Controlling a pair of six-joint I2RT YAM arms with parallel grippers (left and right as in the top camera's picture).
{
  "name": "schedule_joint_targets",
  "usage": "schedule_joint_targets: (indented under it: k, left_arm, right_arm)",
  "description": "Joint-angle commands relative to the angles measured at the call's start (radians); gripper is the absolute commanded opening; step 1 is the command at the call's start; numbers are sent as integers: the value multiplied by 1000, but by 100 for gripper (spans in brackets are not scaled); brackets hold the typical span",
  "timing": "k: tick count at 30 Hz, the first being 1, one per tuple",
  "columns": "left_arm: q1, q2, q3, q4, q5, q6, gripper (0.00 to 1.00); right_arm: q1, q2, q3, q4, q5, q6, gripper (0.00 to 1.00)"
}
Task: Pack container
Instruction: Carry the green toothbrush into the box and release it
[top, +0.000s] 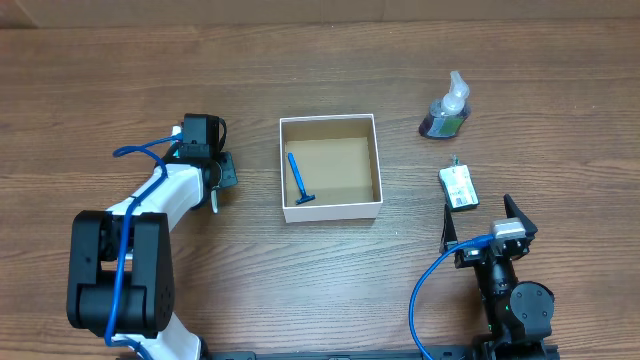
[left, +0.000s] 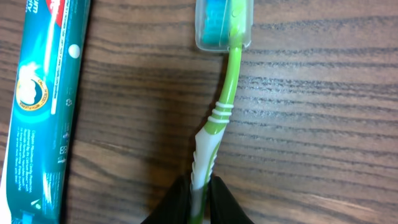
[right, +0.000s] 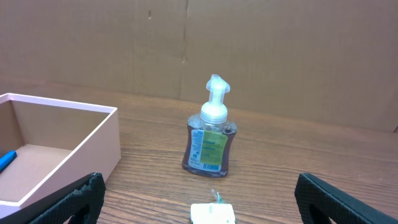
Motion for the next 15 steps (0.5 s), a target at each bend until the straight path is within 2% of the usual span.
schedule_joint_targets:
  k: [1, 7, 15]
  left_arm:
    - [3, -95, 61, -45, -9, 2, 10]
    - [3, -240, 76, -85, -10, 2, 4]
    - [-28, -435, 76, -128, 35, -15, 4]
  right_arm:
    - [-5, -11, -11, 6, 1, -6, 100]
    - [-5, -11, -11, 6, 1, -6, 100]
    - [-5, -11, -11, 6, 1, -6, 100]
